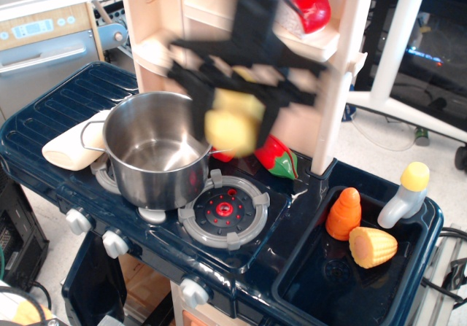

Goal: Put banana in pot or pan

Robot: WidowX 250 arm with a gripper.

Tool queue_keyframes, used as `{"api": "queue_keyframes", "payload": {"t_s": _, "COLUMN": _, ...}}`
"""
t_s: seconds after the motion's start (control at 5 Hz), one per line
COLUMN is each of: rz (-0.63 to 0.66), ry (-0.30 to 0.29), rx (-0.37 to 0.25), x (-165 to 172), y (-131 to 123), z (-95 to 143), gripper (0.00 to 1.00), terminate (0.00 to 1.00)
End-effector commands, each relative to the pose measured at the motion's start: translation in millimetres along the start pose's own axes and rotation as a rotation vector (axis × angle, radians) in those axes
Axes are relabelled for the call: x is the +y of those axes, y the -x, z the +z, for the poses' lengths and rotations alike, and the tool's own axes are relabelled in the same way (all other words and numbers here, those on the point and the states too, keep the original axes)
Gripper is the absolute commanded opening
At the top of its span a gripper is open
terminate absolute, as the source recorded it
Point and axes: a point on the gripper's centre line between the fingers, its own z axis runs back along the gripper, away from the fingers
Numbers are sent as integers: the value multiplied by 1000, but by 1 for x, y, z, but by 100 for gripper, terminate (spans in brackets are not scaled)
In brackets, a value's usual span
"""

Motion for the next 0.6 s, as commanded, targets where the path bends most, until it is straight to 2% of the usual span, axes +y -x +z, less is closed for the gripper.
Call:
{"api": "queue_keyframes", "payload": {"t_s": 0.0, "rz": -38, "ry": 18, "rx": -116, "x": 47, "y": -33, "z": 0, "gripper": 0, "terminate": 0}}
{"api": "queue_keyframes", "payload": {"t_s": 0.2, "rz": -13, "ry": 132, "rx": -146, "x": 38, "y": -39, "z": -3, "gripper": 100, "terminate": 0}}
{"api": "queue_keyframes", "payload": {"t_s": 0.4, "rz": -13, "ry": 132, "rx": -146, "x": 38, "y": -39, "z": -3, "gripper": 100, "terminate": 100}}
